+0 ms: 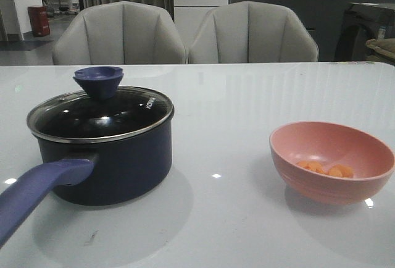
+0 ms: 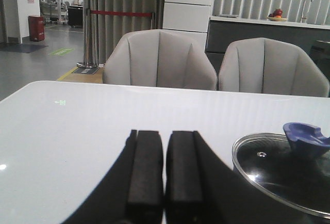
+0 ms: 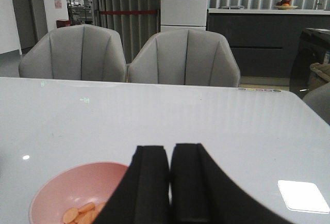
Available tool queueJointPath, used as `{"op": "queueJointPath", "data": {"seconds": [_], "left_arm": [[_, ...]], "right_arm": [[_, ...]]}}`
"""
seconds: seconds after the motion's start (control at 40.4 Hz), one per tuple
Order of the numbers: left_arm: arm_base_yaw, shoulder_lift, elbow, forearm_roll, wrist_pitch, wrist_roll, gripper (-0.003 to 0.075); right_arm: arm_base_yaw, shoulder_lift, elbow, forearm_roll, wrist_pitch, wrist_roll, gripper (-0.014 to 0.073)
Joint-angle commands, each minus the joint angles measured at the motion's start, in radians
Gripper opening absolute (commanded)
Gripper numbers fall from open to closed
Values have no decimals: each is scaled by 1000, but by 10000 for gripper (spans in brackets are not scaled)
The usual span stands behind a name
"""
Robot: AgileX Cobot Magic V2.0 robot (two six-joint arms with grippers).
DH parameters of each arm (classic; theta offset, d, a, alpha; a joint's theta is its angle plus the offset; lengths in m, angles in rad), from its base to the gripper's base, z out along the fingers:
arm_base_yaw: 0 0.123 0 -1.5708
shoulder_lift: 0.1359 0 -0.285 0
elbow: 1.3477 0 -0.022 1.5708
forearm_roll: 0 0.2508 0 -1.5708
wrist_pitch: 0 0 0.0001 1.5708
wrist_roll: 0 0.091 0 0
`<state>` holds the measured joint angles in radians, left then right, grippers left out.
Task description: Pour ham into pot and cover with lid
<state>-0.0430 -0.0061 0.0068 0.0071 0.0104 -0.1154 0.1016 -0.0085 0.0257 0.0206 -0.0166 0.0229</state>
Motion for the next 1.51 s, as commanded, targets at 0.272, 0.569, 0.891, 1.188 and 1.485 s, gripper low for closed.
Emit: {"op": "queueJointPath", "data": {"seconds": [0.272, 0.569, 0.891, 1.188, 1.485], "left_arm": [[2, -19, 31, 0, -74, -9, 114], [2, -19, 31, 0, -74, -9, 114], [2, -19, 31, 25, -117, 0, 114], [2, 7, -111, 38, -170, 0, 114], [2, 220, -436, 40, 191, 0, 114]], "right_arm": [[-1, -20, 10, -11, -74, -3, 175], [-1, -20, 10, -11, -75, -3, 175], [-1, -20, 10, -11, -75, -3, 175], [-1, -20, 10, -11, -75, -3, 175], [-1, -20, 10, -11, -75, -3, 175]]}}
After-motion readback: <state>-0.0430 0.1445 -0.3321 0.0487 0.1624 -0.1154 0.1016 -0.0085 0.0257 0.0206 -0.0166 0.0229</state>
